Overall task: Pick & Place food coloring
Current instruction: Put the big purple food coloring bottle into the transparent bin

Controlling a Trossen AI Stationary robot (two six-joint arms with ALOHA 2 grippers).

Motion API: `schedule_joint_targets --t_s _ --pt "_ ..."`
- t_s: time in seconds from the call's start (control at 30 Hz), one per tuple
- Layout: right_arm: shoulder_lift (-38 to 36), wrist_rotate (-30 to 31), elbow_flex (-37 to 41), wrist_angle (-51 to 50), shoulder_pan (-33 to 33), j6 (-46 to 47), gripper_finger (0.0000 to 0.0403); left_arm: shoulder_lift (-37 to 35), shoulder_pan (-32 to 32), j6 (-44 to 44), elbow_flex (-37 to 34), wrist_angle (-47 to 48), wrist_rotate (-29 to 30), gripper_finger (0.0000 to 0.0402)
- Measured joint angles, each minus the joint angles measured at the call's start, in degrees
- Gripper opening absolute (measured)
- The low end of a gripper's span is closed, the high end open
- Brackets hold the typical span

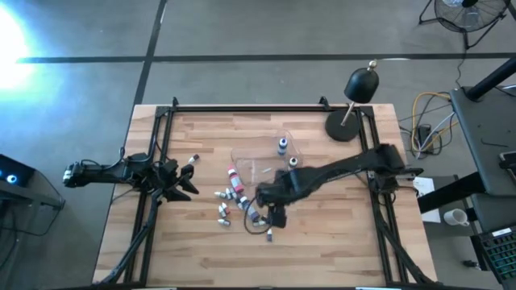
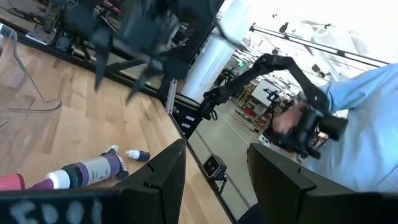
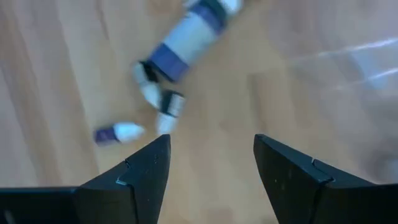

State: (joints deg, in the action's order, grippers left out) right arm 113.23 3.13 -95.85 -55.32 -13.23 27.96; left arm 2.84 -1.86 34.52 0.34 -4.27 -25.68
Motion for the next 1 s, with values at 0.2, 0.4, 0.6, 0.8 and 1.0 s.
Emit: schedule_joint_targets --t_s 0.2,0.4,0.6,0.8,1.0 --pt "8.1 -6.2 -1.2 6.7 1.5 15.2 0.0220 0.0 0.0 0.0 0.0 0.0 0.0 0.0147" --pt "13.4 -4.7 -6.0 9.0 1.2 26.6 0.0213 0.0 0.0 0.0 0.0 0.0 0.0 0.0147" --pt "18.6 -3.0 -12.4 8.3 1.1 31.3 0.0212 0.0 0.0 0.0 0.0 0.0 0.0 0.0147" --pt "23.2 2.9 -18.9 1.8 -0.1 33.1 0.0206 0.0 0.0 0.0 0.0 0.0 0.0 0.0147" --pt "24.0 3.2 -19.1 -2.1 -1.6 31.6 0.0162 0.0 0.0 0.0 0.0 0.0 0.0 0.0147"
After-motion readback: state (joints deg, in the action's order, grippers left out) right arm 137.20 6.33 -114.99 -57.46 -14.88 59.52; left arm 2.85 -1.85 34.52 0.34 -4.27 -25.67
